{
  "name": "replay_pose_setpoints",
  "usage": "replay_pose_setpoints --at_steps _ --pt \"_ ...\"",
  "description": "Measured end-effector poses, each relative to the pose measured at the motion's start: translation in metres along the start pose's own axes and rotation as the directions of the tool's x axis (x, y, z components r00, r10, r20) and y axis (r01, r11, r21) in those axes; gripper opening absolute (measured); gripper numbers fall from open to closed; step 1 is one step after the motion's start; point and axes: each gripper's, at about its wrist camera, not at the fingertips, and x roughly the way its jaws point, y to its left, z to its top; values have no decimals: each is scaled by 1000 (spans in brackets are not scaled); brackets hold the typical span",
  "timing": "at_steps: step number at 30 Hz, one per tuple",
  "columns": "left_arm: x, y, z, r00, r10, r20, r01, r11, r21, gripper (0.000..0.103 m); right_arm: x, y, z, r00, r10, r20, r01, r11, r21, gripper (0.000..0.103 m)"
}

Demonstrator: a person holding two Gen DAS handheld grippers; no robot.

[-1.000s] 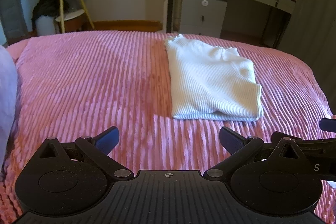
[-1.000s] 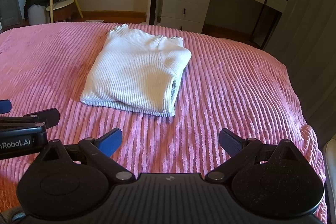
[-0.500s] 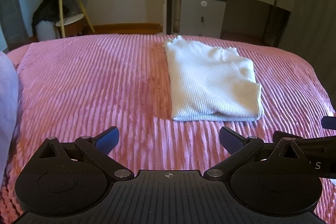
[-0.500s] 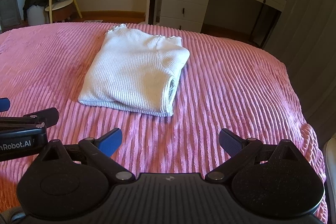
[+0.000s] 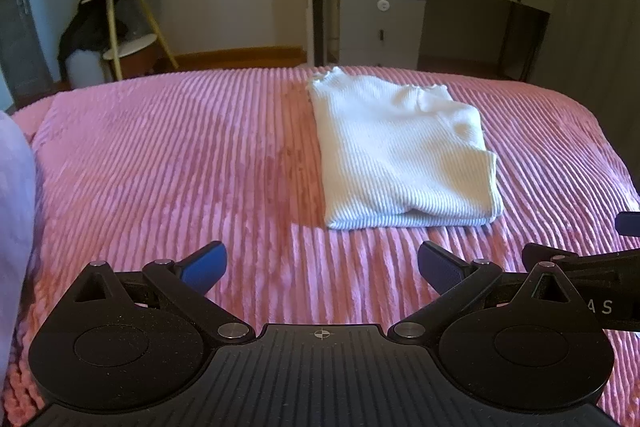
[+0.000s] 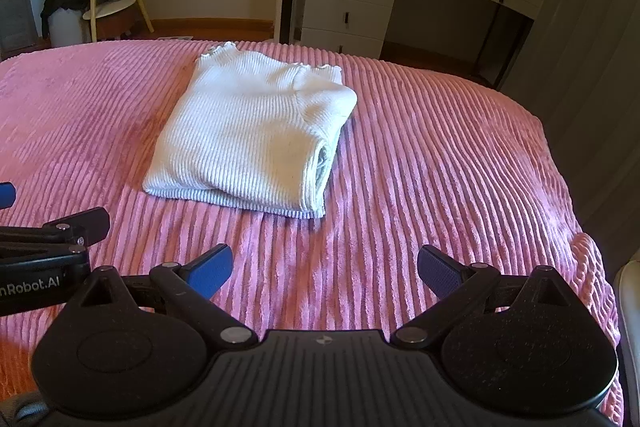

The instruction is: Fold small clothes

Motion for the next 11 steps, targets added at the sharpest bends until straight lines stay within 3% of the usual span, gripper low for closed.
replay_pose_setpoints --at_steps 11 --pt "-4 -4 0 1000 -5 7 5 1000 21 103 -4 -3 -2 1000 -5 9 5 1000 5 99"
